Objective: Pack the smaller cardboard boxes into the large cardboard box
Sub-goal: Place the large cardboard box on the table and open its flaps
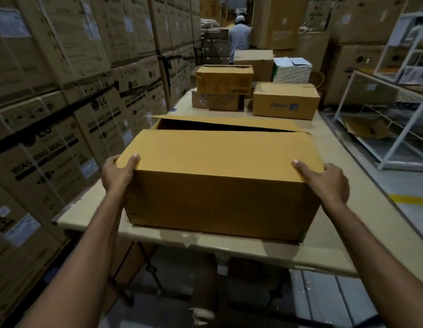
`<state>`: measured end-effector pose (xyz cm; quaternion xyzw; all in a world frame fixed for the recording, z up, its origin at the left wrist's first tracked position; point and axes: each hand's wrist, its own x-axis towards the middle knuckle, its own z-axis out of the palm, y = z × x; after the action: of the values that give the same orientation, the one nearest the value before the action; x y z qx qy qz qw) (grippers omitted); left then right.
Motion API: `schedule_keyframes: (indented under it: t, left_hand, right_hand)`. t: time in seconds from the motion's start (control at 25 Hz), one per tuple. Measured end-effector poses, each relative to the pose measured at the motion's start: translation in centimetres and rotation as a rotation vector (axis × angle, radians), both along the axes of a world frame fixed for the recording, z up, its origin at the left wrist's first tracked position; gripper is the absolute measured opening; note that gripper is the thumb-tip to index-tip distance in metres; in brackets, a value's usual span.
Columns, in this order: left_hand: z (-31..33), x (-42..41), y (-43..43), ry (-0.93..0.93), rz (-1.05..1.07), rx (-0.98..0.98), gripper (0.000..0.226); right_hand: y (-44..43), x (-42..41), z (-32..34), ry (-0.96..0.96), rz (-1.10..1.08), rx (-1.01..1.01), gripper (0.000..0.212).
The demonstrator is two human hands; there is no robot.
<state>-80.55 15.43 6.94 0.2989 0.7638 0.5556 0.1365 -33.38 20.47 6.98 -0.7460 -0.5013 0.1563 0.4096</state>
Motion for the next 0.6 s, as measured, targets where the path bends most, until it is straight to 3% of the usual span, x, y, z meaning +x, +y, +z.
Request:
schedule_keyframes:
  t: [0.16,0.28,0.4,0.52,0.6]
  left_hand:
    - [0.4,6.1,0.0,0.015,0.158,0.028,0.086]
    - [-0.3,15.5,0.7,-0.034,0.124,0.090,0.096]
    - [-0.7,24.9,3.2,-0.062,0.096,0.139,0.097]
    - [-1.0,30.3,6.0,-0.056,0.205,0.160,0.090]
    - [-1.0,32.1,7.5,-0.039,0.295,0.125,0.080]
  right_hand:
    - [2.0,0.4,1.5,-0.158,0.098,-0.010,0.092]
    - [5.4,0.4,4.1,-0.321,0.305,0.198,0.067]
    - [11.2,-0.1,6.9,-0.344,0.609,0.282,0.046]
    - [17.0,-1.5,7.5,-0.481,0.972,0.116,0.053]
    - [20.0,-2.8,6.0,-0.572,1.105,-0.052,0.057]
